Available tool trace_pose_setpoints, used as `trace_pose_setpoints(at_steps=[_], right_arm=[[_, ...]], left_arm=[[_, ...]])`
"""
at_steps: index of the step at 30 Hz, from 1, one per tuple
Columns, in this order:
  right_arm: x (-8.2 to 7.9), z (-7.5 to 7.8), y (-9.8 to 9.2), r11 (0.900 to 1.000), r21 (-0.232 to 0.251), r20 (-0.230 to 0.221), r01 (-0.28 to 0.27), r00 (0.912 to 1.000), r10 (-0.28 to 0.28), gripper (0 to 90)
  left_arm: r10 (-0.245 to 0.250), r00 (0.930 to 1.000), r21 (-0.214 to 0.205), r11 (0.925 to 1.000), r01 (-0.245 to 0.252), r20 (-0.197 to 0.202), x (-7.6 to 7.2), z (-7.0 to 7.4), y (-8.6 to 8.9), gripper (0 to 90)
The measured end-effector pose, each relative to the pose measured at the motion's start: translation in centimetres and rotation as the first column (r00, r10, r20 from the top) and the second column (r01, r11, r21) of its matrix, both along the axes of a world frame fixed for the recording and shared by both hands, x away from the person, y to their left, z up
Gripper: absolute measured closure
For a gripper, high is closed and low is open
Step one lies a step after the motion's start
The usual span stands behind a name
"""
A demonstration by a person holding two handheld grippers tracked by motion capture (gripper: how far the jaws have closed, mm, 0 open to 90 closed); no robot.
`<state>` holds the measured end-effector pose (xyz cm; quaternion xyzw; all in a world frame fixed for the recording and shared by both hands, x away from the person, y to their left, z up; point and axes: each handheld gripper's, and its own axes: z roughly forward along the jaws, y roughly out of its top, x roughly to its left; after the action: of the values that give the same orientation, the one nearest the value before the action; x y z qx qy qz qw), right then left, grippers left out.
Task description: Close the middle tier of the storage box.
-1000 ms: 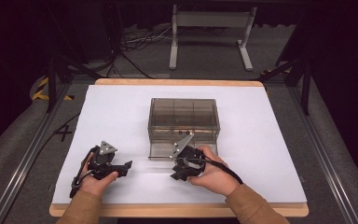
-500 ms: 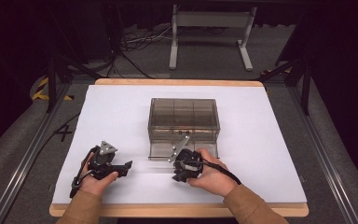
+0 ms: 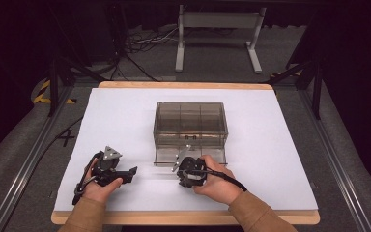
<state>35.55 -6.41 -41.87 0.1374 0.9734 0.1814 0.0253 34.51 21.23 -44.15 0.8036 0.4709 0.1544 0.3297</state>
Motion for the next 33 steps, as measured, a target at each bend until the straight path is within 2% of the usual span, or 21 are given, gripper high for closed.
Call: trace_pose_setpoints(at_steps=[8, 15, 17, 22, 25, 33], right_arm=[[-0.1, 0.0, 0.1, 0.9999, -0.006, 0.012, -0.008, 0.9999, 0.008, 86.9], [0.0, 0.1, 0.1, 0.9999, -0.002, -0.009, -0.016, 0.9998, 0.016, 87.0], [-0.1, 0.3, 0.1, 0.9998, 0.004, -0.002, -0.018, 0.9998, 0.018, 87.0], [-0.1, 1.0, 0.0, 0.9994, 0.016, -0.007, -0.03, 0.9995, 0.03, 87.0], [-0.2, 1.7, -0.1, 0.9989, 0.027, 0.005, -0.037, 0.9993, 0.037, 87.0], [-0.1, 3.3, -0.5, 0.9976, 0.057, -0.008, -0.04, 0.9991, 0.041, 87.0]], left_arm=[[0.003, 1.0, 0.0, 1.0, -0.003, 0.0, 0.0, 0.0, 0.0, 20.9], [0.003, 1.0, -0.001, 1.0, -0.003, 0.003, 0.0, 0.0, 0.0, 20.8], [0.0, 1.0, -0.003, 1.0, 0.0, 0.002, 0.0, 0.0, 0.1, 20.8], [0.001, 1.0, -0.001, 1.0, -0.001, 0.001, 0.0, 0.0, 0.0, 20.8], [0.003, 1.0, -0.002, 1.0, -0.003, 0.002, 0.0, 0.0, 0.0, 20.8], [0.003, 1.0, -0.001, 1.0, -0.003, 0.003, 0.0, 0.0, 0.0, 20.9]])
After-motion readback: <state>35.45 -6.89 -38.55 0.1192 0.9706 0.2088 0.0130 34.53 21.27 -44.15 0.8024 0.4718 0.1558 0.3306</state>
